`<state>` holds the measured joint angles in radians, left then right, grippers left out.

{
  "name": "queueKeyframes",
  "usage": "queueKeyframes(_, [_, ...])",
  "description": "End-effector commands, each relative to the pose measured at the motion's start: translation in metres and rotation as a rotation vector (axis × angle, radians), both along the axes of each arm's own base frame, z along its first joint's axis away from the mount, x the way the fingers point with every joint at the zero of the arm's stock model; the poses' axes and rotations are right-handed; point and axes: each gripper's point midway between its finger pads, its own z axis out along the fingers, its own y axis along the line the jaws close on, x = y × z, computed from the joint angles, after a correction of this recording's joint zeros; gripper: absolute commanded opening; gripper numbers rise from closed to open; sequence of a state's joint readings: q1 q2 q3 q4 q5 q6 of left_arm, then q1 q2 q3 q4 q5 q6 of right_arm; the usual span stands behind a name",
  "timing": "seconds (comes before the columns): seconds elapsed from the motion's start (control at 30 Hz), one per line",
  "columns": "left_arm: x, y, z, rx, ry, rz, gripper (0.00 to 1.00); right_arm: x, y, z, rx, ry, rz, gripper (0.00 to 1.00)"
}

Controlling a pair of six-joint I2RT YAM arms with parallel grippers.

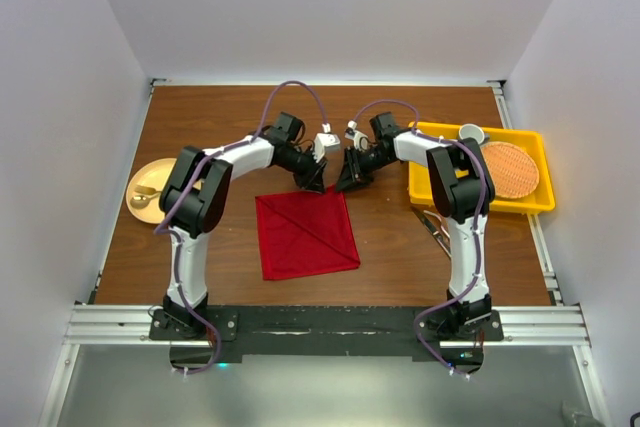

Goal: Fold the napkin into a case and place the utensils inside
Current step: Pick up the upper triangle-folded napkin from the center of the board.

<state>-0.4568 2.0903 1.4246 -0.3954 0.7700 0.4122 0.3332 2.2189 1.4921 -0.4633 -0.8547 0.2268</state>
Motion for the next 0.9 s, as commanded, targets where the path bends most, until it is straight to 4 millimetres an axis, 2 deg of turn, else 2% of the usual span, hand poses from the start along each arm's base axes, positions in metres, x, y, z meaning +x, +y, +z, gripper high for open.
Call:
queueKeyframes(0.0, [0.005,-0.005,0.03,-0.035,-0.075,-0.017,0.26,0.007,-0.001,-0.007,-0.036,-0.036,0.0,0.15])
queueKeyframes(0.03, [0.005,-0.002,0.033,-0.037,-0.063,-0.01,0.3,0.007,-0.001,-0.005,-0.03,-0.042,0.002,0.11])
queueKeyframes(0.07, [0.011,0.01,0.039,-0.045,-0.058,0.018,0.34,0.007,-0.001,-0.005,-0.028,-0.049,0.007,0.07])
queueKeyframes(0.1, [0.009,0.019,0.042,-0.051,-0.025,0.028,0.41,0.007,0.0,-0.003,-0.018,-0.052,0.014,0.0])
queueKeyframes(0.13, [0.012,0.029,0.047,-0.063,-0.016,0.042,0.45,0.007,0.001,0.0,-0.01,-0.06,0.02,0.0])
queueKeyframes(0.17, [0.021,0.05,0.053,-0.074,-0.016,0.078,0.47,0.007,0.002,0.003,-0.001,-0.074,0.031,0.0])
queueKeyframes(0.2, [0.016,0.062,0.053,-0.067,0.003,0.066,0.51,0.005,0.004,0.006,0.019,-0.078,0.04,0.0])
queueKeyframes(0.27, [0.021,0.087,0.055,-0.05,-0.001,0.089,0.54,0.006,0.007,0.017,0.047,-0.123,0.062,0.0])
queueKeyframes(0.37, [0.016,0.106,0.05,-0.032,0.022,0.075,0.57,0.001,0.011,0.028,0.071,-0.201,0.118,0.0])
queueKeyframes(0.43, [0.012,0.108,0.048,-0.039,0.047,0.055,0.63,-0.005,0.014,0.032,0.08,-0.239,0.158,0.0])
queueKeyframes(0.5, [0.008,0.106,0.042,-0.052,0.083,0.045,0.65,-0.01,0.017,0.038,0.088,-0.284,0.194,0.0])
queueKeyframes(0.7, [-0.001,0.099,0.035,-0.103,0.158,0.006,0.66,-0.013,0.018,0.052,0.098,-0.427,0.268,0.0])
queueKeyframes(0.87, [0.002,0.101,0.026,-0.086,0.157,0.007,0.66,-0.016,0.018,0.062,0.118,-0.502,0.31,0.0])
